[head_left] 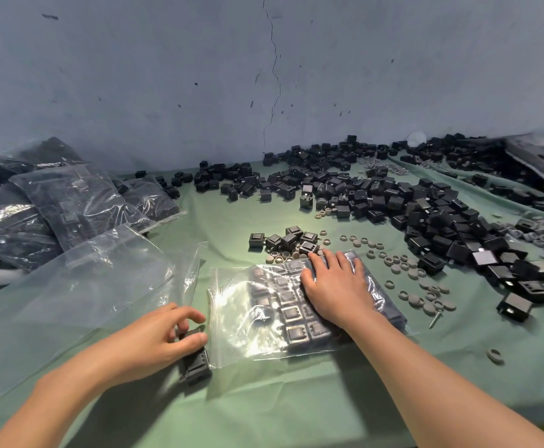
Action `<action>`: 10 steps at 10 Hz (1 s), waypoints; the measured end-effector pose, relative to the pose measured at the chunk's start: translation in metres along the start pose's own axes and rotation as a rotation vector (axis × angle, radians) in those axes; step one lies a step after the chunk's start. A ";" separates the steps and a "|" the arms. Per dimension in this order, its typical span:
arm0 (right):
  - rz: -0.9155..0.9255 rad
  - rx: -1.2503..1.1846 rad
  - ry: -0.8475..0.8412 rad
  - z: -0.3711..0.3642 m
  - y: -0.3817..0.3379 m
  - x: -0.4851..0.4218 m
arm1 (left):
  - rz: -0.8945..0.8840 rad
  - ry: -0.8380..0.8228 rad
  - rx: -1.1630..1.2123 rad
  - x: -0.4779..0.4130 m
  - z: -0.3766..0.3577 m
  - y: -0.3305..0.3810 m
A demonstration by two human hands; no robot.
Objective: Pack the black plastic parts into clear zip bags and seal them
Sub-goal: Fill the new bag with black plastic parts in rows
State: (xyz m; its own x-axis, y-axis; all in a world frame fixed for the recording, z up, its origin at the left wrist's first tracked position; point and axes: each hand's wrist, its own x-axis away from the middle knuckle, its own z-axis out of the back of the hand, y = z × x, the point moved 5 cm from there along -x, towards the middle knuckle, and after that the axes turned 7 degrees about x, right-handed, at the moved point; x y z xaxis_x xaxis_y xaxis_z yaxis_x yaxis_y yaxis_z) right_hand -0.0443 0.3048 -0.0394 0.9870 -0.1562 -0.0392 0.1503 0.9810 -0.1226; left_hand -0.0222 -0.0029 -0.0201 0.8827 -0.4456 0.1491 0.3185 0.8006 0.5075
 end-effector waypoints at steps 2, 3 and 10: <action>0.002 -0.004 0.001 0.000 0.000 0.001 | -0.109 0.101 0.148 -0.007 0.004 0.017; -0.001 0.003 0.008 0.000 0.000 0.000 | -0.160 0.131 0.267 -0.012 -0.001 0.028; -0.003 0.012 -0.009 0.001 -0.001 0.001 | -0.176 -0.045 0.639 -0.014 -0.027 0.037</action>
State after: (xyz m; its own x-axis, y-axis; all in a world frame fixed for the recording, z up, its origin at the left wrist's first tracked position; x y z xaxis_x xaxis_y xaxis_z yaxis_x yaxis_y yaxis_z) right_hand -0.0429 0.3036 -0.0380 0.9870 -0.1576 -0.0298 0.1535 0.9819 -0.1106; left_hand -0.0131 0.0438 -0.0263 0.8167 -0.5753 0.0464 0.1765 0.3255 0.9289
